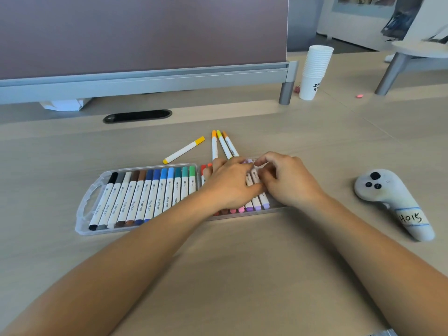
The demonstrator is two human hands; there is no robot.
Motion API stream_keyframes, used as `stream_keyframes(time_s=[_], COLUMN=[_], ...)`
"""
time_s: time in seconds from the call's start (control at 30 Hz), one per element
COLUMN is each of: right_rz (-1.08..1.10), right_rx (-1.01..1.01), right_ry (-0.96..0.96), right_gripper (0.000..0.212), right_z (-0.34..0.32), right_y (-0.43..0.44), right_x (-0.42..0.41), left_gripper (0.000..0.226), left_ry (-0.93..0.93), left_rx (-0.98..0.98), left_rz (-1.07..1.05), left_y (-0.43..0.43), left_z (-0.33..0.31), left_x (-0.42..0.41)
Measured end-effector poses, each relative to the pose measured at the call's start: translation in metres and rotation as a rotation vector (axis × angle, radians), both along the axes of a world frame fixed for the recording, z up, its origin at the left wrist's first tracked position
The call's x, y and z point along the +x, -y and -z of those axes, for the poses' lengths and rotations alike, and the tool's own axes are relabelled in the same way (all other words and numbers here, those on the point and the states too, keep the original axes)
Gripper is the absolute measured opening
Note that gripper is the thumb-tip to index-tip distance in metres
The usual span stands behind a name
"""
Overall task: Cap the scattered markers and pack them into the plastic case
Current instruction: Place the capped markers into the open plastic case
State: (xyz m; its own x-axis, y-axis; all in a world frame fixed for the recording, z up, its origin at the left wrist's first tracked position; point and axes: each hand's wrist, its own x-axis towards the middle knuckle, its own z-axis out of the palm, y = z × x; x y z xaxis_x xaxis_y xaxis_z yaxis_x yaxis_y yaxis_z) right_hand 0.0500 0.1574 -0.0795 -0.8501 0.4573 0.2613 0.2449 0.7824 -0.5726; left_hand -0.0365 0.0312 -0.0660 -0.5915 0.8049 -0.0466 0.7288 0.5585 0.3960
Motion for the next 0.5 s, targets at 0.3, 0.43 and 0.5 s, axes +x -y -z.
stream_keyframes(time_s=[0.3, 0.43, 0.5], right_rz=[-0.02, -0.01, -0.009], right_rx=[0.001, -0.031, -0.043], right_ry=[0.027, 0.007, -0.003], right_gripper=[0.027, 0.028, 0.028], right_z=[-0.004, -0.003, -0.003], right_y=[-0.01, -0.014, -0.015], right_x=[0.003, 0.001, 0.001], left_gripper=[0.065, 0.066, 0.068], left_ry=[-0.116, -0.139, -0.134], left_rx=[-0.11, -0.138, -0.147], left_rz=[0.081, 0.112, 0.13], left_y=[-0.001, -0.001, -0.001], left_z=[0.003, 0.001, 0.003], left_x=[-0.005, -0.007, -0.009])
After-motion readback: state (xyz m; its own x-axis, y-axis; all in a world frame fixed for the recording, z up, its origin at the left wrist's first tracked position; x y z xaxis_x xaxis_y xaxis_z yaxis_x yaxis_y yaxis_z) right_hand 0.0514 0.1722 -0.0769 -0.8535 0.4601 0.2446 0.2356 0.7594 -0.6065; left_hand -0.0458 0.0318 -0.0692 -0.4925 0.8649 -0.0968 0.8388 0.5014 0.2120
